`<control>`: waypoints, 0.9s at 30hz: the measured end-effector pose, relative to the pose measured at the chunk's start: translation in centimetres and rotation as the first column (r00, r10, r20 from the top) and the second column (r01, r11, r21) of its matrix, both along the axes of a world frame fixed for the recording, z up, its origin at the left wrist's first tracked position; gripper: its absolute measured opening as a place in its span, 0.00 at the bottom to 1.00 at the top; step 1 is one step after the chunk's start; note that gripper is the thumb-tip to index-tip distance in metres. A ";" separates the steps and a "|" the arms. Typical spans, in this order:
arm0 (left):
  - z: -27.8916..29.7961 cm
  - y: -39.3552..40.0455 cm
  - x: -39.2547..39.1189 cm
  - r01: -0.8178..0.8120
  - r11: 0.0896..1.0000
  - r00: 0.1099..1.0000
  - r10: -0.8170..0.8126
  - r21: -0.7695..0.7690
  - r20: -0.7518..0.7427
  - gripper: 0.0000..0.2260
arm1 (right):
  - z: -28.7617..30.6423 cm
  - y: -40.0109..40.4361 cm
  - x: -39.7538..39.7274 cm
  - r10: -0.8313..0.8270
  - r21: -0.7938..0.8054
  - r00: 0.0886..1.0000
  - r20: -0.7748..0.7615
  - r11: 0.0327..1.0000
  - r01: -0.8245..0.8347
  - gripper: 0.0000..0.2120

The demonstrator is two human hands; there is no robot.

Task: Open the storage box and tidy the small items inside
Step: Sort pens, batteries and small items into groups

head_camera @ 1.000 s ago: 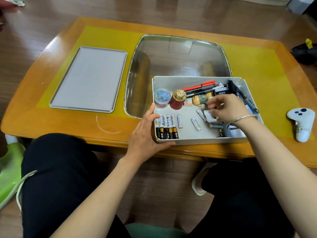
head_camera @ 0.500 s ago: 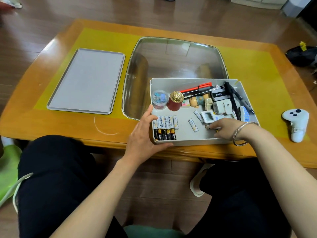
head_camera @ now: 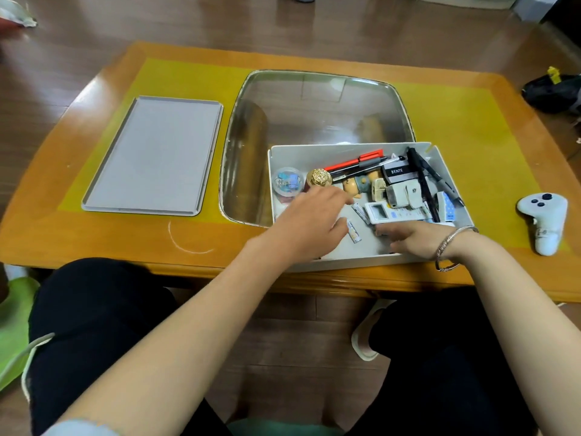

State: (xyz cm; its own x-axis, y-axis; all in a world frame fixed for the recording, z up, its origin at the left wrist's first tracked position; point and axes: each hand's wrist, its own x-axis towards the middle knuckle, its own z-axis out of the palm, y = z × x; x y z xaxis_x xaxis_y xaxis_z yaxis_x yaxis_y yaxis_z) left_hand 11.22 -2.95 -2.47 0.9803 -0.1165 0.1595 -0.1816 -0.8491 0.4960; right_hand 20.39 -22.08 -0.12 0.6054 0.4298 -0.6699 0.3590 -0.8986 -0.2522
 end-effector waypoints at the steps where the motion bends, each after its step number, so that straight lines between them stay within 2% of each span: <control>1: -0.1 -0.6 1.7 0.063 0.996 0.992 -0.056 0.069 -0.109 0.19 | 0.1 -0.2 0.0 -0.008 0.016 1.000 -0.004 1.000 0.008 0.23; 3: -0.7 -1.8 4.6 0.187 0.954 0.945 -0.109 0.233 -0.310 0.21 | 0.2 -0.6 0.0 -0.005 0.024 1.000 -0.005 1.000 0.005 0.22; 6: -1.9 -3.0 7.0 0.294 0.859 0.900 -0.102 0.419 -0.424 0.23 | 0.5 -0.8 0.1 -0.009 0.010 1.000 0.008 1.000 0.009 0.23; 13: -3.0 -2.0 7.3 0.353 0.813 0.861 -0.089 0.463 -0.500 0.29 | 0.4 -1.1 0.8 -0.070 0.034 0.997 0.040 0.997 0.069 0.22; 17: -3.5 -2.2 7.1 0.408 0.765 0.862 -0.144 0.497 -0.486 0.30 | 0.0 -1.4 1.0 -0.110 0.080 0.994 0.026 0.991 0.108 0.22; 22: -4.7 -3.2 7.1 0.428 0.675 0.897 -0.233 0.601 -0.377 0.37 | -0.2 -2.0 1.4 -0.164 0.148 0.986 -0.024 0.975 0.166 0.23; 27: -5.1 -3.8 7.2 0.443 0.654 0.889 -0.233 0.614 -0.393 0.35 | -0.5 -1.9 1.6 -0.138 0.145 0.990 0.017 0.980 0.134 0.20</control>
